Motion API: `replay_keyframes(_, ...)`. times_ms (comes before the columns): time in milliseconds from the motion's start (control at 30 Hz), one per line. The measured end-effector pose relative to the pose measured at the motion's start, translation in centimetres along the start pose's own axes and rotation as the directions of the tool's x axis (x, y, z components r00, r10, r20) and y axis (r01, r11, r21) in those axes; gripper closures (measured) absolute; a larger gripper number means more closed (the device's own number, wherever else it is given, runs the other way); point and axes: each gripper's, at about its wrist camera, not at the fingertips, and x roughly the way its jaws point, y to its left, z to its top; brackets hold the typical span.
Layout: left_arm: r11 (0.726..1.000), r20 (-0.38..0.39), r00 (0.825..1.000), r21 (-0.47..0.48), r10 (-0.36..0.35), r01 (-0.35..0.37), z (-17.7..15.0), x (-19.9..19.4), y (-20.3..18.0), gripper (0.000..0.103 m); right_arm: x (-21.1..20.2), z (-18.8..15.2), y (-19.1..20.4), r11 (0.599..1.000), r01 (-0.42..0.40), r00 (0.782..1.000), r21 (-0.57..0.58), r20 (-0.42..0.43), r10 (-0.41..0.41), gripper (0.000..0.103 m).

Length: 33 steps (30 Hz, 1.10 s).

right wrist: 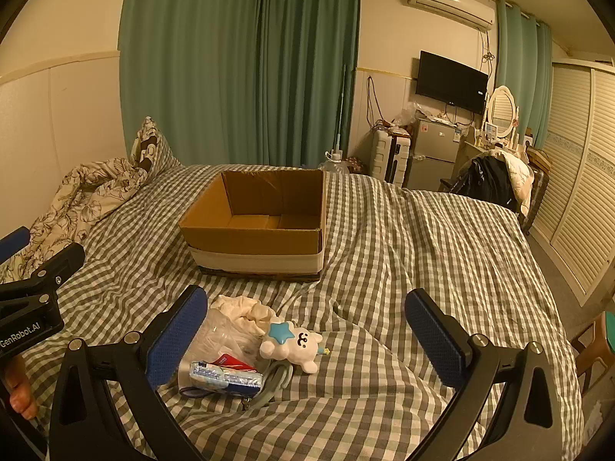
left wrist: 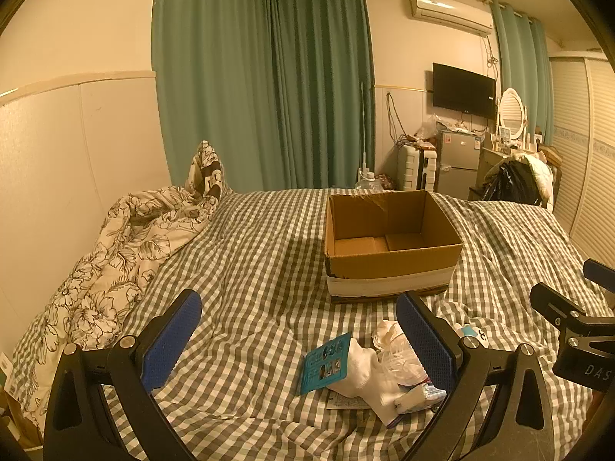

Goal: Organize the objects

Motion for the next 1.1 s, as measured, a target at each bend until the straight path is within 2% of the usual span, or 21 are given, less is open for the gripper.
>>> replay_keyframes(833, 1.0, -0.009, 1.0, 0.005, -0.006, 0.006, -0.1, 0.5, 0.1, 0.0, 0.4, -0.4, -0.3, 1.0, 0.0, 1.0, 0.0, -0.009, 0.0, 0.0)
replay_keyframes(1100, 1.0, -0.053, 0.998, 0.004, -0.016, 0.016, -0.9, 2.3, 0.4, 0.0, 1.7, -1.0, -0.4, 1.0, 0.007, 0.999, 0.001, -0.044, -0.007, 0.0)
